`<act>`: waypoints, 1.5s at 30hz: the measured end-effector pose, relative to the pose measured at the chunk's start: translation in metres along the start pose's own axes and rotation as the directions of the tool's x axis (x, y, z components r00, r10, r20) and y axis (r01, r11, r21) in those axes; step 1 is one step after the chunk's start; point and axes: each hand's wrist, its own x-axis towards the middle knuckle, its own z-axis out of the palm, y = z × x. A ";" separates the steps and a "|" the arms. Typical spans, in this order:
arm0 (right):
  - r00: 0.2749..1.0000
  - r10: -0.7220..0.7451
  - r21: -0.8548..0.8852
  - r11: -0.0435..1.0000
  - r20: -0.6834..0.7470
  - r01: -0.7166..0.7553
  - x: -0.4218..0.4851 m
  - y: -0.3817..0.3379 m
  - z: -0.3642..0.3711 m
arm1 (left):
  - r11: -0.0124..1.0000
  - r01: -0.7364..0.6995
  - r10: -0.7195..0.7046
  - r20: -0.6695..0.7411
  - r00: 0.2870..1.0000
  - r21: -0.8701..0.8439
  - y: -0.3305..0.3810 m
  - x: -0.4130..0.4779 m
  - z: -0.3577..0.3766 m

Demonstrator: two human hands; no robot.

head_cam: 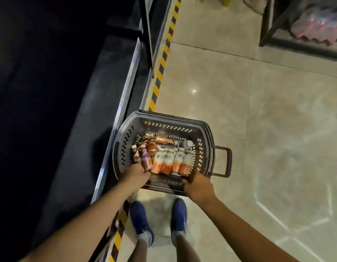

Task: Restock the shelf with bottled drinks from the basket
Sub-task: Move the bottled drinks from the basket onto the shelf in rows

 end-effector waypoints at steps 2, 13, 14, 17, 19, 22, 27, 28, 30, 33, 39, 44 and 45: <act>0.994 0.100 0.201 0.974 0.045 -0.107 0.058 0.010 0.032 | 0.993 0.070 -0.070 0.002 0.998 -0.100 -0.011 0.059 0.020; 0.854 0.520 0.503 0.738 0.003 -0.451 0.312 0.074 0.177 | 0.862 0.273 -0.262 0.086 0.961 -0.428 -0.089 0.319 0.151; 0.847 0.532 0.506 0.735 -0.020 -0.450 0.327 0.080 0.185 | 0.843 0.290 -0.287 0.078 0.955 -0.454 -0.091 0.332 0.160; 0.817 0.569 0.458 0.754 -0.096 -0.471 0.360 0.089 0.205 | 0.788 0.329 -0.382 0.006 0.924 -0.520 -0.093 0.365 0.182; 0.788 0.605 0.432 0.744 -0.111 -0.511 0.375 0.086 0.212 | 0.769 0.349 -0.444 -0.055 0.894 -0.535 -0.092 0.377 0.190; 0.736 0.662 0.424 0.712 -0.140 -0.560 0.390 0.078 0.211 | 0.774 0.377 -0.494 -0.112 0.862 -0.509 -0.088 0.385 0.197; 0.723 0.653 0.273 0.755 -0.226 -0.597 0.399 0.081 0.221 | 0.783 0.363 -0.512 -0.192 0.837 -0.505 -0.092 0.399 0.202; 0.730 0.642 0.254 0.765 -0.233 -0.592 0.397 0.081 0.223 | 0.786 0.354 -0.507 -0.199 0.839 -0.507 -0.095 0.400 0.203; 0.757 0.622 0.246 0.780 -0.202 -0.576 0.393 0.080 0.222 | 0.788 0.351 -0.498 -0.189 0.847 -0.506 -0.097 0.399 0.201; 0.767 0.638 0.383 0.726 -0.067 -0.571 0.393 0.087 0.216 | 0.761 0.379 -0.490 -0.086 0.867 -0.526 -0.096 0.391 0.192; 0.905 0.365 0.720 0.567 0.217 -0.401 0.318 0.090 0.163 | 0.834 0.301 -0.351 -0.023 0.936 -0.462 -0.067 0.318 0.157; 0.941 0.285 0.774 0.549 0.182 -0.316 0.208 0.051 0.097 | 0.803 0.214 -0.199 0.088 0.976 -0.556 -0.017 0.204 0.099; 0.949 0.263 0.788 0.540 0.175 -0.295 0.184 0.042 0.080 | 0.788 0.196 -0.167 0.105 0.980 -0.584 -0.005 0.175 0.084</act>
